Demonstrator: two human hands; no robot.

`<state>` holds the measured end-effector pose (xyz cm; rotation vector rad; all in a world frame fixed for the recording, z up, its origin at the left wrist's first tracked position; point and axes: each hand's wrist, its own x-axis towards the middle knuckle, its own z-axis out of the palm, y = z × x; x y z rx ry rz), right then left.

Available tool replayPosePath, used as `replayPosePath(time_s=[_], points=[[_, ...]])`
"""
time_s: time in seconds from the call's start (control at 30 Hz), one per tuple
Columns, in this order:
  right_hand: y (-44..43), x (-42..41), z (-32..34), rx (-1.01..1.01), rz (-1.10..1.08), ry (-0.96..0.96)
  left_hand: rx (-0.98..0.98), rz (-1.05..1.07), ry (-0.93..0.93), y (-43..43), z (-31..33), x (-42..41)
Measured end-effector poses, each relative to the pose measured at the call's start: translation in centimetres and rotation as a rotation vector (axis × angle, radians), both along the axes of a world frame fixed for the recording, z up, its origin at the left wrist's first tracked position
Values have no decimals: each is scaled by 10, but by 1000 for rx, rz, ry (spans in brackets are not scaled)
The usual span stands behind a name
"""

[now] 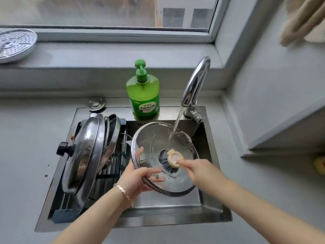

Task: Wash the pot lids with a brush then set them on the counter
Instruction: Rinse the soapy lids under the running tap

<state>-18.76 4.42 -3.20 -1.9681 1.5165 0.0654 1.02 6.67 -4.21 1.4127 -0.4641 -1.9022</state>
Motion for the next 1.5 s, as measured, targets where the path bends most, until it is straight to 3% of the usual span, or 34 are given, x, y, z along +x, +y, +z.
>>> replayPosePath(time_s=[0.1, 0.23, 0.37, 0.47, 0.63, 0.73, 0.83, 1.0, 1.1, 1.2, 1.33, 1.43, 1.5], points=[[0, 25, 4, -37, 74, -156, -16, 30, 7, 2, 0, 3], [-24, 9, -6, -51, -128, -107, -36, 32, 8, 3, 10, 4], [4, 17, -1, -4, 1, -220, -39, 19, -42, 4, 7, 3], [-5, 30, 1, -92, -5, -332, -39, -64, -50, 7, 2, -1], [-44, 22, -17, -198, -161, -135, 26, -103, -28, 10, 13, -6], [-44, -10, -26, -99, -217, 67, 10, -33, -100, 6, 14, 2], [-14, -23, -27, 37, -159, 114, -22, 32, -150, -2, 9, 7], [28, -16, -6, 269, -80, -163, -39, 59, -177, -7, -1, -2], [26, -24, 2, 342, -117, -398, 13, 70, -92, -7, -2, -11], [17, -41, 1, 254, -353, -535, 96, 97, 34, -5, -6, -12], [13, -58, -6, 98, -741, -430, 122, 69, 80, 1, -10, -8], [11, -57, -13, 224, -966, -387, 130, 48, 158, 7, -10, -8], [7, -57, -12, 414, -1022, -626, 122, -3, 185, 12, -10, -8]])
